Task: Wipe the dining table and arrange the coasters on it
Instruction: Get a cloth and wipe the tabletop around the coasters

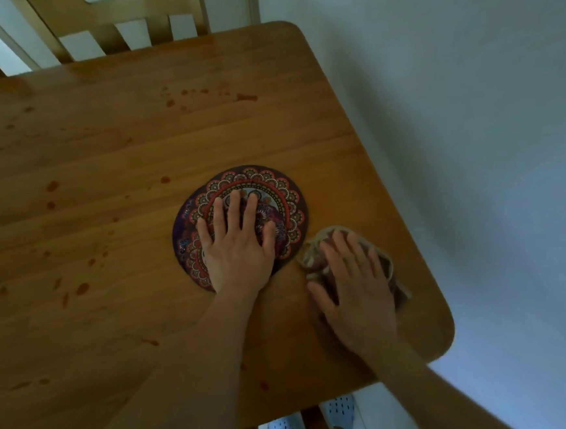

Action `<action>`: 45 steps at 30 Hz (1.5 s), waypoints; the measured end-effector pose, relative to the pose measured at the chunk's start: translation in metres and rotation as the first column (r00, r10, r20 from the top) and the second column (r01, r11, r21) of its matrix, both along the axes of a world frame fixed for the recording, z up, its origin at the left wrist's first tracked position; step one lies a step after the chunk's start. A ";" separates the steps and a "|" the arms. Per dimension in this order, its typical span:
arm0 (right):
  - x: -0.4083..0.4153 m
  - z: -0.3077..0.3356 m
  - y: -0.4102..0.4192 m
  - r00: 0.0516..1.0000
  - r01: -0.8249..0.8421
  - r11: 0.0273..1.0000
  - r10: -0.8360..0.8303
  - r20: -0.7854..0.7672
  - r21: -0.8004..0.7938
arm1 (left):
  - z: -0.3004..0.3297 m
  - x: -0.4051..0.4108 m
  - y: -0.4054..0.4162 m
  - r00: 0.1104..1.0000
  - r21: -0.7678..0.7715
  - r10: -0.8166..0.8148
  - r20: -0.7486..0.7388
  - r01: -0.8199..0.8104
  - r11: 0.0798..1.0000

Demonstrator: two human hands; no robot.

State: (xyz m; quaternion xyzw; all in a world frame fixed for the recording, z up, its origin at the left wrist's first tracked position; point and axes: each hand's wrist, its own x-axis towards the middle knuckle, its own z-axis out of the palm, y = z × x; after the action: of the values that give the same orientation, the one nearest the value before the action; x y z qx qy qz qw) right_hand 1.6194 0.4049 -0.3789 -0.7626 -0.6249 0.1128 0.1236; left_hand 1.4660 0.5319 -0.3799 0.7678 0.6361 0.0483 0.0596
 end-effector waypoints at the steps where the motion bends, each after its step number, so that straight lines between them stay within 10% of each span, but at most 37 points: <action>1: -0.018 -0.001 -0.018 0.999 -0.053 0.999 0.053 -0.008 -0.011 | 0.001 0.000 0.000 1.000 -0.009 -0.003 -0.003 0.003 1.000; 6: -0.014 -0.008 -0.063 0.934 -0.356 0.934 0.356 0.024 0.023 | 0.002 -0.002 -0.001 1.000 -0.024 -0.015 0.010 0.015 1.000; 14: 0.027 -0.001 0.012 0.991 0.110 0.993 -0.113 0.067 0.039 | 0.009 0.000 0.001 0.998 -0.069 -0.037 -0.042 0.034 0.997; 31: 0.049 -0.002 0.239 0.996 0.077 0.996 -0.079 0.043 0.038 | 0.005 -0.003 0.025 0.996 -0.004 -0.072 0.055 0.072 0.997; 45: 0.000 0.015 0.312 0.817 -0.574 0.816 0.566 -0.106 -0.064 | 0.006 -0.004 0.026 0.996 -0.007 -0.055 0.063 0.056 0.998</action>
State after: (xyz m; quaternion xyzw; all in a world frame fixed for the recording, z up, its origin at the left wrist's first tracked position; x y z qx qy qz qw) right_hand 1.6196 0.7165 -0.3642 -0.5402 -0.8129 0.2048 0.0739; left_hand 1.4621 0.5582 -0.3742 0.7830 0.6125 0.0681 0.0842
